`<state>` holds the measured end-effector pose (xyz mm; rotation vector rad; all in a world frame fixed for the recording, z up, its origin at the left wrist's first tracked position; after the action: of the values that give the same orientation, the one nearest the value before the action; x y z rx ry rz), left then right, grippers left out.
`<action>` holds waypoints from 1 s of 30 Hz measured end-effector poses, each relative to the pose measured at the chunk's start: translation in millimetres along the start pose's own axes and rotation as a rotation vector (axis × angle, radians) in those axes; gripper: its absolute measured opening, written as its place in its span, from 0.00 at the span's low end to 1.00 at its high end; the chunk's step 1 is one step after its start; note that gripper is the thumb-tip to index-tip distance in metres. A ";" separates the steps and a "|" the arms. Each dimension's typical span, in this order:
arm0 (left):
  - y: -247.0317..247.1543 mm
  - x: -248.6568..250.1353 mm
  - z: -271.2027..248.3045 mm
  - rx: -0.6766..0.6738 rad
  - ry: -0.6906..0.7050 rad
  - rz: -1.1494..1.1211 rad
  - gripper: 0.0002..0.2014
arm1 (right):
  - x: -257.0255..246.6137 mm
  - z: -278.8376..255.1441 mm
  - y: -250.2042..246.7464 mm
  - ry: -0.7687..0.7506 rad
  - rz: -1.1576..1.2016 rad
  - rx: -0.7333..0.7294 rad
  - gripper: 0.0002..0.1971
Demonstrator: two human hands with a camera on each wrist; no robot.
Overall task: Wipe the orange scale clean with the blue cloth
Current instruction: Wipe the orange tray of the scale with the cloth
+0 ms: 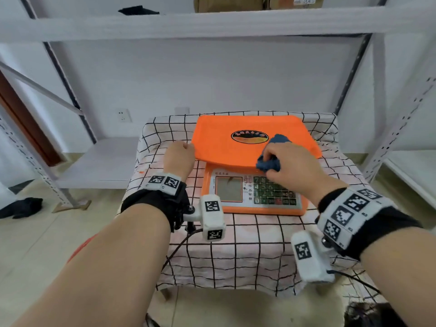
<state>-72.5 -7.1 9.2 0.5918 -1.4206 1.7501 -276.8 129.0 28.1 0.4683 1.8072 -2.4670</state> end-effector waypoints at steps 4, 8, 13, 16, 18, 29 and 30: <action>0.1 8.0 2.8 -0.093 0.021 0.159 0.14 | 9.8 1.4 -1.6 0.083 0.043 0.024 0.21; -5.1 2.3 9.8 -0.204 0.048 0.061 0.09 | -29.9 14.9 12.4 -0.049 -0.017 -0.073 0.13; -4.2 -9.7 9.1 -0.212 -0.063 -0.282 0.11 | -96.5 39.2 40.0 -0.206 0.076 -0.205 0.18; -7.3 -19.0 9.7 -0.227 -0.127 -0.402 0.12 | -115.4 53.1 50.6 -0.168 0.130 -0.295 0.23; -10.6 -24.9 10.7 -0.259 -0.141 -0.433 0.11 | -116.5 62.3 51.3 -0.156 0.138 -0.347 0.22; -9.8 -7.4 10.5 -0.077 0.065 0.094 0.11 | -68.5 36.2 24.1 -0.060 0.413 -0.274 0.10; -10.1 -2.5 8.1 -0.025 0.118 0.220 0.08 | -56.5 30.4 18.8 -0.039 0.419 -0.228 0.12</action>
<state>-63.9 -14.9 15.4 0.3222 -1.4666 1.9022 -225.4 86.6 34.2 0.6924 1.7331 -1.9567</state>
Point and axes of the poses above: each hand's wrist, its own z-axis towards the middle knuckle, its own y-axis out of the palm, x = y × z, the point moved 3 cm from there along z, towards the middle knuckle, and after that the axes turned 7 degrees about y, right-handed, at the moved point
